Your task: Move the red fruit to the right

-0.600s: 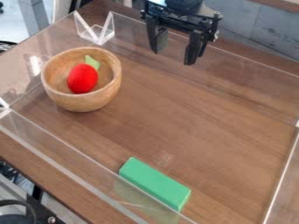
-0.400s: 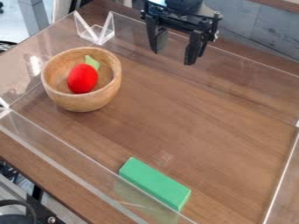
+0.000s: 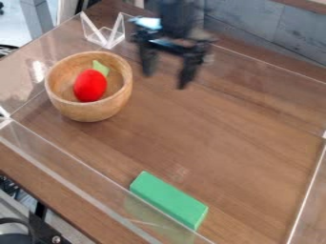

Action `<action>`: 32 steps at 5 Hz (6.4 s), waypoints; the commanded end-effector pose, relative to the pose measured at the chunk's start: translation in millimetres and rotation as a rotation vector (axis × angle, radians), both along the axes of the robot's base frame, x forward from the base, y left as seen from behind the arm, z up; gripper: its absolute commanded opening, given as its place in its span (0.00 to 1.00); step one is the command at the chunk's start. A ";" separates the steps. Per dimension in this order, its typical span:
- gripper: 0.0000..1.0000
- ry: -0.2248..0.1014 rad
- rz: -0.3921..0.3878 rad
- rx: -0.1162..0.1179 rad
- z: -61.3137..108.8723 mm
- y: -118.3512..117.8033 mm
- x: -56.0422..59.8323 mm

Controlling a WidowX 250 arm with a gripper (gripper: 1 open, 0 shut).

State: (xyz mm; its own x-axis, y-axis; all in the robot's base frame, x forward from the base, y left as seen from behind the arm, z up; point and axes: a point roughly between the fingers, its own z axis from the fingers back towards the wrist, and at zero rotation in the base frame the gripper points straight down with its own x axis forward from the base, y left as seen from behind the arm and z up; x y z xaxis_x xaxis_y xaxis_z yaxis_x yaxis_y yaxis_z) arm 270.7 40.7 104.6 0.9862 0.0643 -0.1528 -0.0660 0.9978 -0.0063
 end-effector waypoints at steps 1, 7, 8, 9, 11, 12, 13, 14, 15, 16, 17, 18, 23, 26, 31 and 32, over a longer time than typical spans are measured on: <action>1.00 -0.112 -0.072 -0.001 12.6 40.7 -9.0; 1.00 -0.263 0.350 0.062 -14.7 118.5 -7.9; 1.00 -0.263 0.348 0.069 -26.2 123.4 -3.1; 1.00 -0.267 0.332 0.074 -32.1 123.4 1.4; 1.00 -0.271 0.260 0.065 -26.8 120.8 2.2; 1.00 -0.278 0.198 0.058 -17.3 117.8 0.1; 1.00 -0.284 0.230 0.063 -8.4 108.8 -2.6; 1.00 -0.282 0.262 0.071 -3.9 98.9 -5.0; 1.00 -0.285 0.253 0.078 4.5 91.3 -3.5; 1.00 -0.291 0.256 0.083 11.6 88.9 -1.8; 1.00 -0.288 0.349 0.103 13.6 92.3 -5.3; 1.00 -0.265 0.354 0.114 1.1 100.4 -1.4; 0.00 -0.251 0.421 0.087 -16.0 90.8 2.9; 0.00 -0.400 0.141 -0.091 79.7 28.3 52.8; 0.00 -0.453 -0.005 -0.150 106.8 -26.4 67.2; 0.00 -0.491 0.012 -0.161 132.6 -41.3 64.4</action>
